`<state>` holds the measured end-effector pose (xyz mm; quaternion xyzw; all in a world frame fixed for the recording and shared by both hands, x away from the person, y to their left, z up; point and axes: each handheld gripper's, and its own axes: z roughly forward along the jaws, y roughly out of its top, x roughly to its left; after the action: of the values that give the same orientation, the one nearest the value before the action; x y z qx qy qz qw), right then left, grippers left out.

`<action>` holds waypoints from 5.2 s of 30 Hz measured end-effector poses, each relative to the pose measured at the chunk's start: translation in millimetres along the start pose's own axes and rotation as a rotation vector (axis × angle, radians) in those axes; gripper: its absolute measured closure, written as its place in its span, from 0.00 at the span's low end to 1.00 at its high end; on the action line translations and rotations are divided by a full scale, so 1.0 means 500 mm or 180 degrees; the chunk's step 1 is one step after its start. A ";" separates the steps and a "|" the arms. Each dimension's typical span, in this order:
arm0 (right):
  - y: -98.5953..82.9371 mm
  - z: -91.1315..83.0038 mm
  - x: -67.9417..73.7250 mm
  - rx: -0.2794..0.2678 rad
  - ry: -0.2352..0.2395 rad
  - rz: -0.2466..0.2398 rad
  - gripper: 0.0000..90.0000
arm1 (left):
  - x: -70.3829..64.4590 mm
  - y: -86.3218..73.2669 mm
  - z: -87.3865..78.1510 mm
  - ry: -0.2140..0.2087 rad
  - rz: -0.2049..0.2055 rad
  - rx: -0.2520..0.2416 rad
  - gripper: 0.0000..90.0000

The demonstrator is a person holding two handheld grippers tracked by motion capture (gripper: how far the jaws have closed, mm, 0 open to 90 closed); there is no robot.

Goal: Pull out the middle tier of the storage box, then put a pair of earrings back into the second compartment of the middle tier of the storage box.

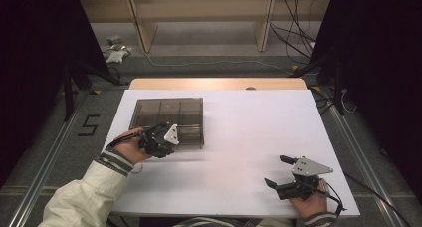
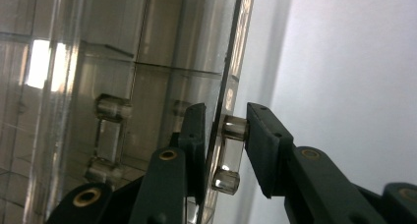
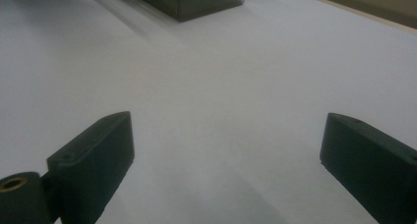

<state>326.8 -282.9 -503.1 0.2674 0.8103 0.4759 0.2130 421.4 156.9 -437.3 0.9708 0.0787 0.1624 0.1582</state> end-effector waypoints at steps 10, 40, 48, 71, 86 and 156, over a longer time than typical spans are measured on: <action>0.000 0.001 0.000 0.0013 -0.0003 0.0006 0.08 | -0.017 -0.003 -0.008 -0.0058 0.0002 -0.0014 0.77; 0.000 0.001 0.001 0.0023 -0.0005 -0.0002 0.08 | -0.045 -0.006 -0.009 -0.0152 0.0048 -0.0050 0.79; 0.000 0.002 0.001 0.0023 -0.0006 -0.0006 0.08 | -0.050 -0.009 -0.010 -0.0161 0.0049 -0.0046 0.79; 0.000 0.002 0.001 0.0018 -0.0015 -0.0011 0.08 | -0.035 -0.019 -0.044 -0.0252 -0.0323 -0.0470 0.57; 0.000 0.003 0.001 0.0028 -0.0012 -0.0007 0.08 | -0.011 -0.056 -0.086 -0.0126 -0.0767 -0.0835 0.40; 0.001 0.006 0.002 0.0064 -0.0014 -0.0010 0.08 | -0.028 -0.313 -0.146 0.0532 -0.2076 -0.0808 0.38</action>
<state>328.0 -280.4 -504.2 0.2692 0.8151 0.4668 0.2128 367.5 321.2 -427.6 0.8506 0.3762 0.1907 0.3140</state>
